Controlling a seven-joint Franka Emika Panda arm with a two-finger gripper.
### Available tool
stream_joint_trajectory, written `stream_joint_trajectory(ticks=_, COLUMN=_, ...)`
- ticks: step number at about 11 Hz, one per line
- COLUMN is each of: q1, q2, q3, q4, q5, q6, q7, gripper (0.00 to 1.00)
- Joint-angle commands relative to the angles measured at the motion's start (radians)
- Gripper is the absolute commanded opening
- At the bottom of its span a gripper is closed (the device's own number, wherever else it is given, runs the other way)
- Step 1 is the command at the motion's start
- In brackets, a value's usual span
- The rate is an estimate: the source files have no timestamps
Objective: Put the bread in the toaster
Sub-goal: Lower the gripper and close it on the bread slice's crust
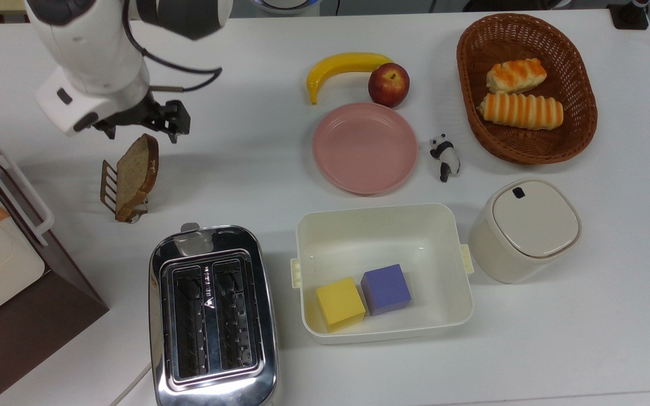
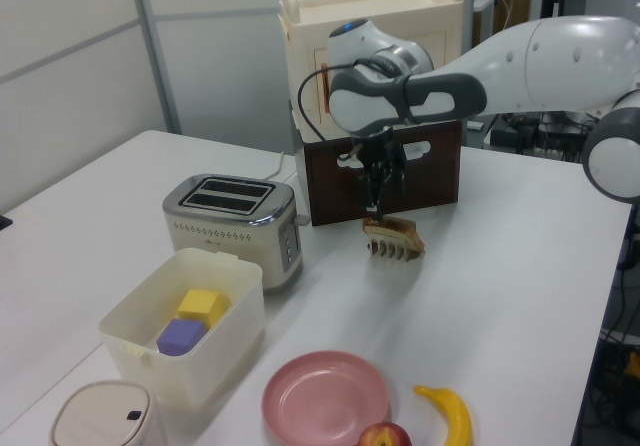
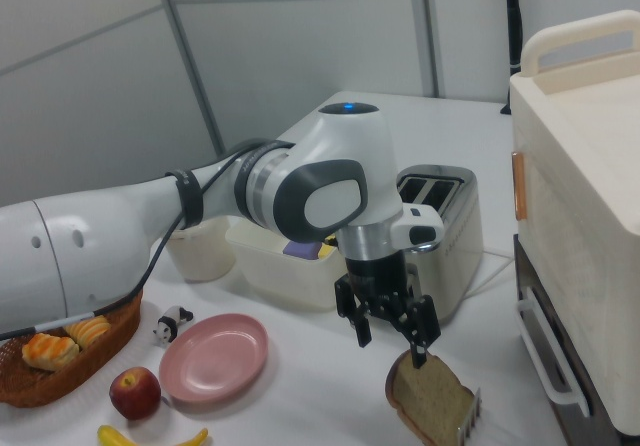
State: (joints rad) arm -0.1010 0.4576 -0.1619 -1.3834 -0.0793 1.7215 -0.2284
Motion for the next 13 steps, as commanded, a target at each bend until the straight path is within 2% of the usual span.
stream_joint_trajectory(ticks=1, q1=0.009, q2=-0.004, q3=-0.004, q4=-0.02, q5=-0.034, q6=0.026, q7=-0.046, gripper=0.7)
stream_joint_trajectory(ticks=4, q1=0.007, q2=0.01, q3=-0.004, q4=-0.026, q5=-0.048, q6=0.026, q7=-0.081, gripper=0.64)
stream_joint_trajectory(ticks=9, q1=0.014, q2=0.024, q3=-0.002, q4=-0.028, q5=-0.053, q6=0.027, q7=-0.078, gripper=0.64)
stream_joint_trajectory(ticks=10, q1=0.014, q2=0.024, q3=-0.002, q4=-0.028, q5=-0.059, q6=0.026, q7=-0.08, gripper=0.61)
stream_joint_trajectory(ticks=12, q1=0.012, q2=0.024, q3=-0.002, q4=-0.028, q5=-0.06, q6=0.026, q7=-0.08, gripper=0.43)
stream_joint_trajectory(ticks=13, q1=0.014, q2=0.024, q3=-0.002, q4=-0.028, q5=-0.062, q6=0.026, q7=-0.08, gripper=0.39)
